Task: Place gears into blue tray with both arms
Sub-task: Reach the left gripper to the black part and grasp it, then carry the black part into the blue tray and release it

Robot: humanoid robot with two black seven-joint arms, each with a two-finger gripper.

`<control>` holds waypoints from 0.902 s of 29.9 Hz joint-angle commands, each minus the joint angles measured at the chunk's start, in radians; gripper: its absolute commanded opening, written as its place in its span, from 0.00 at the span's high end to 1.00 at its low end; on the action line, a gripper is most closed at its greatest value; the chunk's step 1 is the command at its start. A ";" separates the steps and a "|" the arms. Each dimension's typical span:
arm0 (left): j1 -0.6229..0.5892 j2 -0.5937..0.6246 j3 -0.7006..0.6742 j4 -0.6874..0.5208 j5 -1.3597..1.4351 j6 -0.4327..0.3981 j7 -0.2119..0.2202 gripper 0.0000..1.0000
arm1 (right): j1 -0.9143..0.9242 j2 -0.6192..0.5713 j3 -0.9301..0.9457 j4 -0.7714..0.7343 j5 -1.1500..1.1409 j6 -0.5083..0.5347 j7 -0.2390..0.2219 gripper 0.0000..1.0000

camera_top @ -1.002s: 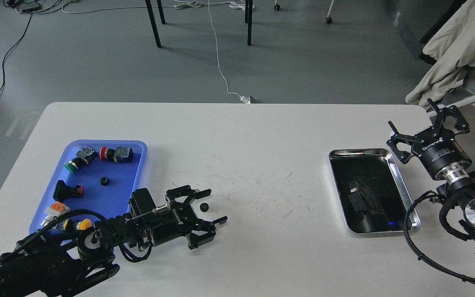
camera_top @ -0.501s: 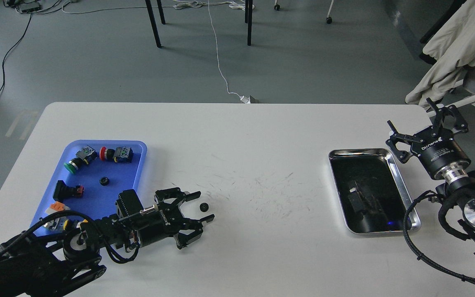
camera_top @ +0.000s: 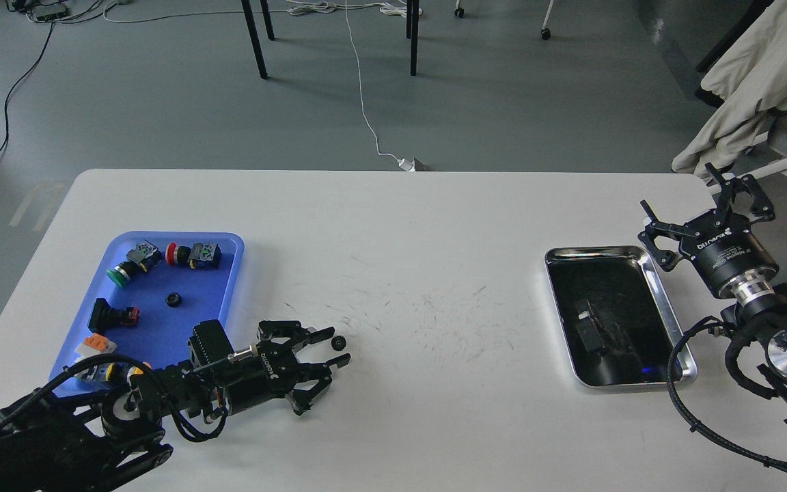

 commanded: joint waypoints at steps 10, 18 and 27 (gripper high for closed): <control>-0.014 0.021 -0.016 -0.003 -0.009 -0.001 0.009 0.91 | 0.000 0.006 0.001 -0.002 0.000 0.000 0.000 0.04; -0.032 0.225 -0.073 -0.127 -0.077 -0.001 0.009 0.90 | -0.001 0.006 0.003 -0.003 0.000 0.000 0.000 0.04; 0.024 0.516 -0.058 -0.220 -0.272 -0.001 -0.005 0.90 | 0.000 0.006 0.006 -0.003 0.000 0.000 0.000 0.04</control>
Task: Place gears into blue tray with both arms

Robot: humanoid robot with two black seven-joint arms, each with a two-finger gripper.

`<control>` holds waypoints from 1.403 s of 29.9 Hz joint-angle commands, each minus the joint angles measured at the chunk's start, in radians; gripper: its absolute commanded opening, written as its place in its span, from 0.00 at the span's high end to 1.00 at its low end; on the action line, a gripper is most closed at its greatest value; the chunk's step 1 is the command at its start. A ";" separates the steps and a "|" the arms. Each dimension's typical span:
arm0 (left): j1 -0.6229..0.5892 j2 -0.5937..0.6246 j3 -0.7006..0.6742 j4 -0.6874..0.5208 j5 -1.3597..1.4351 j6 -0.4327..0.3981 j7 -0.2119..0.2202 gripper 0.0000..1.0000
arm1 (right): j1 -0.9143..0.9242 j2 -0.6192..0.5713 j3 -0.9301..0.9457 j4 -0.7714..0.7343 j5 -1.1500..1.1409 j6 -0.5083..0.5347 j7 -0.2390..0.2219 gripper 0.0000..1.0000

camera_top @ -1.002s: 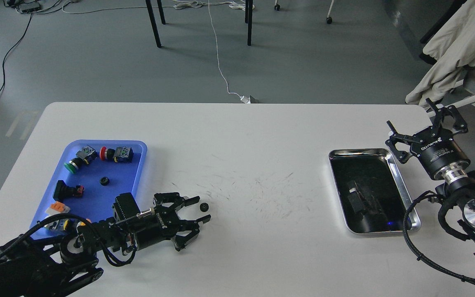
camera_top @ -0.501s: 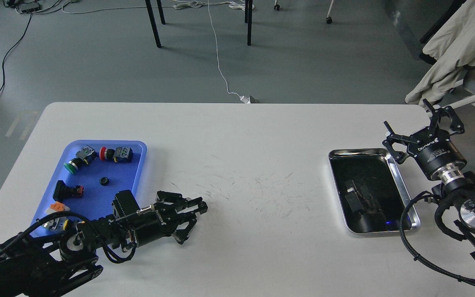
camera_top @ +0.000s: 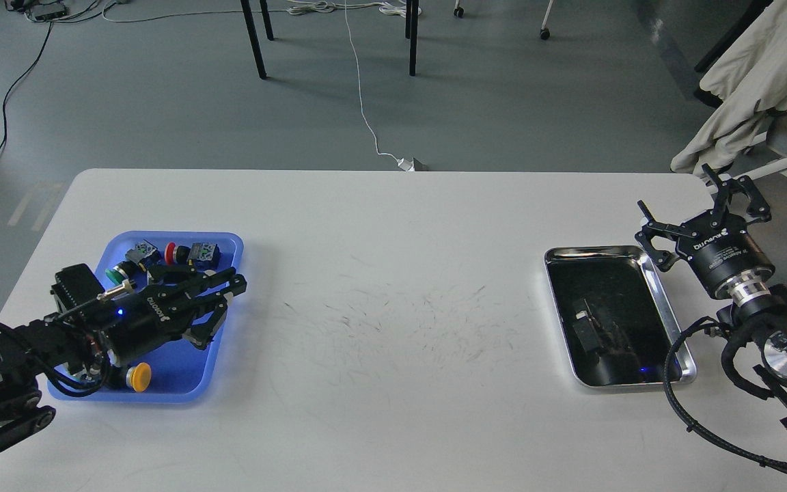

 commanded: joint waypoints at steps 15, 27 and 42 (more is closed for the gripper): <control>0.127 0.015 0.005 0.077 -0.162 0.000 -0.014 0.86 | 0.001 0.002 -0.004 0.002 0.000 0.000 0.000 0.04; 0.126 -0.014 0.010 0.105 -0.165 0.000 -0.019 0.50 | 0.001 0.000 -0.004 0.000 0.000 0.000 0.000 0.04; 0.008 -0.010 -0.099 0.080 -0.408 0.000 -0.013 0.11 | 0.027 0.000 0.008 0.005 0.000 0.000 -0.002 0.04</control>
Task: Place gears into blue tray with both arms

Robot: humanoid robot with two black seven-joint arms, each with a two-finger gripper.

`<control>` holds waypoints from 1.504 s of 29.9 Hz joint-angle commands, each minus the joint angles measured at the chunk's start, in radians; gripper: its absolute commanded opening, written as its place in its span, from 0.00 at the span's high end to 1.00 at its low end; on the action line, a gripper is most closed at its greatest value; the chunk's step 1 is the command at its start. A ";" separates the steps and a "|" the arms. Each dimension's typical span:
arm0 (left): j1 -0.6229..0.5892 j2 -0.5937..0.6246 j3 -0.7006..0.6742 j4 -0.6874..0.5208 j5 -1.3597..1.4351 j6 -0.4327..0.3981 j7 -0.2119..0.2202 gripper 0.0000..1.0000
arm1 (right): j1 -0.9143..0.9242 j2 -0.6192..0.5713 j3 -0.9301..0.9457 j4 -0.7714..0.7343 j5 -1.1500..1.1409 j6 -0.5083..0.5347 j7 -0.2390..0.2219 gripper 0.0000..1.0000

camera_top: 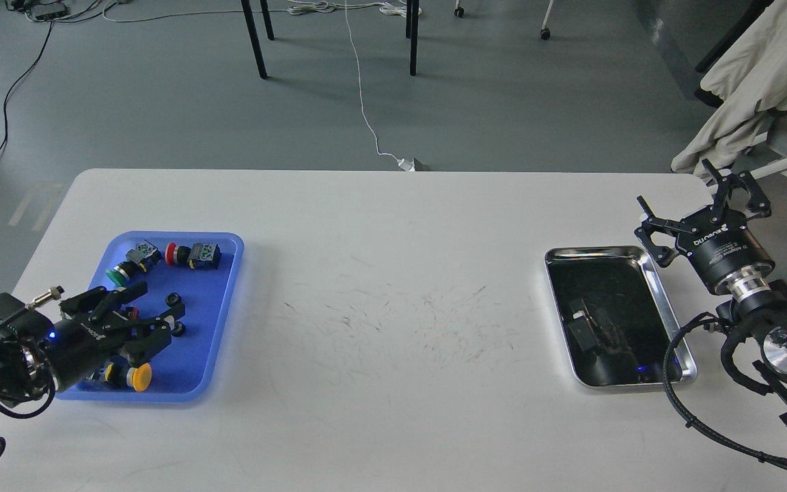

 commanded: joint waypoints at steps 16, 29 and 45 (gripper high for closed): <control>-0.300 -0.217 -0.283 -0.036 -1.065 -0.144 0.134 0.03 | 0.086 -0.017 -0.015 0.108 -0.002 0.000 -0.020 0.01; -0.363 -0.447 -0.395 0.497 -1.311 -0.757 0.126 0.02 | 0.070 -0.068 -0.044 0.107 0.000 0.000 -0.012 0.01; -0.383 -0.484 -0.414 0.511 -1.443 -0.774 0.123 0.02 | 0.081 -0.066 -0.040 0.092 0.003 -0.016 -0.087 0.01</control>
